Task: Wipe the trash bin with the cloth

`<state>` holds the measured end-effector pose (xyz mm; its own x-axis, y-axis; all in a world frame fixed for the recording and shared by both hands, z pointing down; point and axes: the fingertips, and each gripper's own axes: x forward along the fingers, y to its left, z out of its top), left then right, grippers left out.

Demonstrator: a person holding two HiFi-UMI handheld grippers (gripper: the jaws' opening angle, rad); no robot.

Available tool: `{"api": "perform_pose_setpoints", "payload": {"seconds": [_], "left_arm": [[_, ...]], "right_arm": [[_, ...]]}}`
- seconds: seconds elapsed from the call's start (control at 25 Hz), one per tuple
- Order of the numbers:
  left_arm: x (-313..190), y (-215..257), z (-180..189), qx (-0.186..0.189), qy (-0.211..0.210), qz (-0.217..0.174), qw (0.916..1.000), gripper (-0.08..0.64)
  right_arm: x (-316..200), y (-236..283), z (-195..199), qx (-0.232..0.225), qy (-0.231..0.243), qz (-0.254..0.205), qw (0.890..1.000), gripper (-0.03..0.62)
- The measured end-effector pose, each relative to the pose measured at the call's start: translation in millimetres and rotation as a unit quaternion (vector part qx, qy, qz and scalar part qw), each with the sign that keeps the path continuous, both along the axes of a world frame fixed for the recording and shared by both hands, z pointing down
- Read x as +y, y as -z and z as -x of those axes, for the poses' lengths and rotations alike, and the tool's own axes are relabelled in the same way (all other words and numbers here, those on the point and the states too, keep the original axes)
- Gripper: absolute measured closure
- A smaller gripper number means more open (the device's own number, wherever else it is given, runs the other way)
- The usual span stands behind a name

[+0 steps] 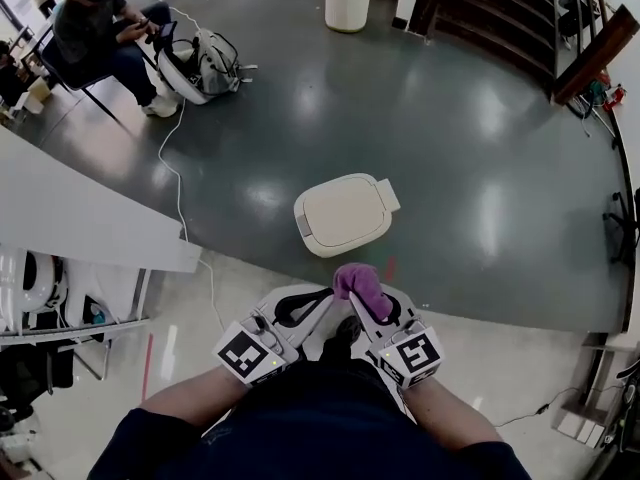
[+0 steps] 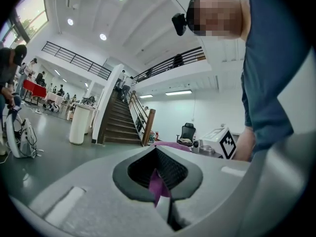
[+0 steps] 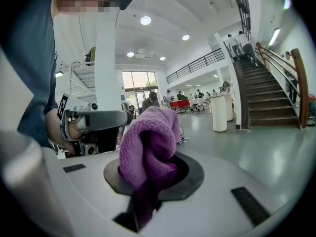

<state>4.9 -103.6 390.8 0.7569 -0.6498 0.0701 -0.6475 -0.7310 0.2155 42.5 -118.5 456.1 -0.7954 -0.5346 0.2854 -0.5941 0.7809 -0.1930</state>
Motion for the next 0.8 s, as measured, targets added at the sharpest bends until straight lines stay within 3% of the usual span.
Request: {"api": "perform_pose_setpoints", "payload": {"seconds": [0.24,0.8], "left_arm": [[-30.2,-27.6,11.1,-0.004,0.031,0.010,0.9995,0.563],[-86.4,-70.8,27.1,0.010,0.057,0.028,0.9979,0.563]], "right_arm": [[-40.4,-18.9,0.7,0.019,-0.001,-0.003,1.000,0.518],[-140.4,-81.1,-3.7,0.071,-0.046,-0.009,0.996,0.518]]}}
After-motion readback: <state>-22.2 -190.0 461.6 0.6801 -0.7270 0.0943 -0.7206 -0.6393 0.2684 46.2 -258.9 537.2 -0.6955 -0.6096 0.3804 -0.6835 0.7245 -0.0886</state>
